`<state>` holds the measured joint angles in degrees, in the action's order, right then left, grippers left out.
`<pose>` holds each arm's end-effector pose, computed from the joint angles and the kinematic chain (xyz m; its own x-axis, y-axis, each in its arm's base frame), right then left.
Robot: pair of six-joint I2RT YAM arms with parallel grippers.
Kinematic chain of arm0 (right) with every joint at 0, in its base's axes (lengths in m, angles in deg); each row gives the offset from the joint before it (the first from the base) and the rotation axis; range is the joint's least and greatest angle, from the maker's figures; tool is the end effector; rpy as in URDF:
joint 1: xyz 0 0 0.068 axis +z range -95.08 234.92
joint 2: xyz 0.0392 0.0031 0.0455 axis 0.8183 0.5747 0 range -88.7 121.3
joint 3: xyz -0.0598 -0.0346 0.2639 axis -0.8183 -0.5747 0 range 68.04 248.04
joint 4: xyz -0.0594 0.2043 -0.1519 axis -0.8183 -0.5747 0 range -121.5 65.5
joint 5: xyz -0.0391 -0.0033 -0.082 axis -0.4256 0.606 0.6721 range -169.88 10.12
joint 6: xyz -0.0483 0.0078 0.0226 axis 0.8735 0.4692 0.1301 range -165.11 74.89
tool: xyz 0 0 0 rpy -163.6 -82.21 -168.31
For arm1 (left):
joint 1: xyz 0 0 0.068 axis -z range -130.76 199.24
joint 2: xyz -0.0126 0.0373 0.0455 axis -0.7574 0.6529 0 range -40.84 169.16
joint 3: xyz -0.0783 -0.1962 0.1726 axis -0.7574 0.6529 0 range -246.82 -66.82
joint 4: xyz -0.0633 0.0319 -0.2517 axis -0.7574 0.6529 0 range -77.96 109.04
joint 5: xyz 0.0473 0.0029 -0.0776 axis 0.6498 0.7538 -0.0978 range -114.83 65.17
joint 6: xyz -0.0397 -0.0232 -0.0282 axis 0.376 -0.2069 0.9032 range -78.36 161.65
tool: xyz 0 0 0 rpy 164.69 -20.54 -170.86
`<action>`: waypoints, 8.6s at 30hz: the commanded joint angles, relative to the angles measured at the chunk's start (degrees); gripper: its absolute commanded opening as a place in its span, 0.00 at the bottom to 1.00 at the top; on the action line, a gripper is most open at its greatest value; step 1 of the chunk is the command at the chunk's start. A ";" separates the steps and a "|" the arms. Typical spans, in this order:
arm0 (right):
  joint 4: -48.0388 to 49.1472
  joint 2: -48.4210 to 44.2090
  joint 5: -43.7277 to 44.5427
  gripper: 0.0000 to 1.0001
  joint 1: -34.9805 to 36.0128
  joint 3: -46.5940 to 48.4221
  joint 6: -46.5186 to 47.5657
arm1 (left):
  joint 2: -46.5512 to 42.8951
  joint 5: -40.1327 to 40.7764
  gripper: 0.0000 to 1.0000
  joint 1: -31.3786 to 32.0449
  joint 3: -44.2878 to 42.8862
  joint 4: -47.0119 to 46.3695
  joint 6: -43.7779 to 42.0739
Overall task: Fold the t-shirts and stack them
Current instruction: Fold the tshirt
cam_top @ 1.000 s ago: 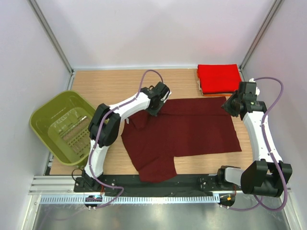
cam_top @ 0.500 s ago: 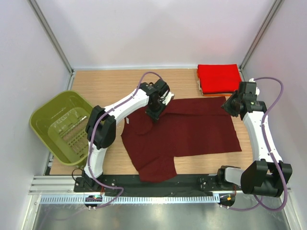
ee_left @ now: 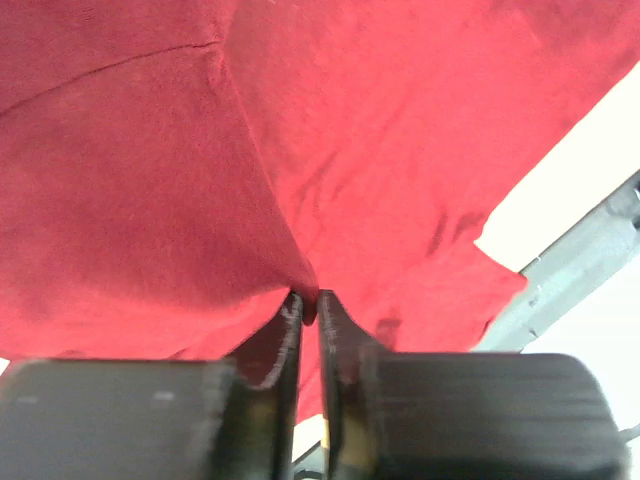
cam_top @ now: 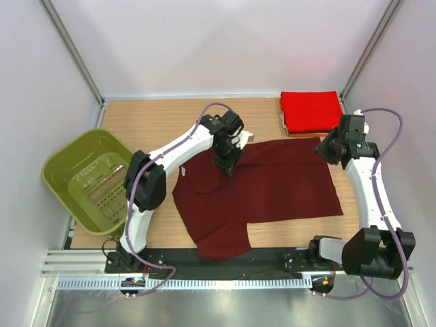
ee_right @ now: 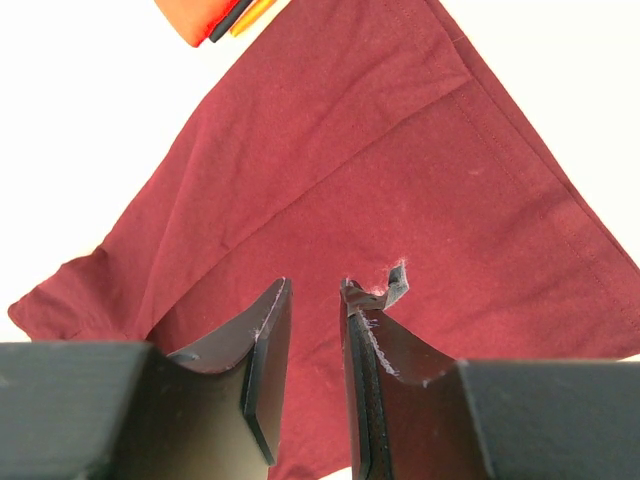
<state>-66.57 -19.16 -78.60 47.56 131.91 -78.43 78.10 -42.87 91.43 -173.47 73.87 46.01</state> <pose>0.2489 -0.0330 0.3153 -0.5347 0.6228 -0.5712 0.5225 0.7749 0.3557 0.3107 -0.2966 0.2473 -0.7638 0.5949 -0.2502 0.6452 0.6948 -0.3178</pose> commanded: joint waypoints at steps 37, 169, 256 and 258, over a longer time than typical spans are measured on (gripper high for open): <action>16.74 38.05 18.93 0.31 -7.06 4.42 -15.01 | 20.37 40.90 0.40 -21.98 -17.36 2.16 23.41; -10.85 -11.18 -4.18 0.51 8.15 -4.90 -15.37 | -31.39 34.39 0.00 30.68 38.80 -18.58 4.70; -18.57 3.76 28.78 0.01 -9.96 -6.49 -27.24 | -16.81 38.17 0.00 4.56 17.97 -21.22 -11.83; -18.06 2.28 27.56 0.01 -9.87 -8.23 -26.71 | -16.63 37.38 0.00 4.56 17.71 -21.22 -11.48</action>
<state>-83.42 -15.35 -51.06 37.29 123.32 -107.11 63.37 -6.09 96.00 -153.30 53.06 35.19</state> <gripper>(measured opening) 0.029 0.005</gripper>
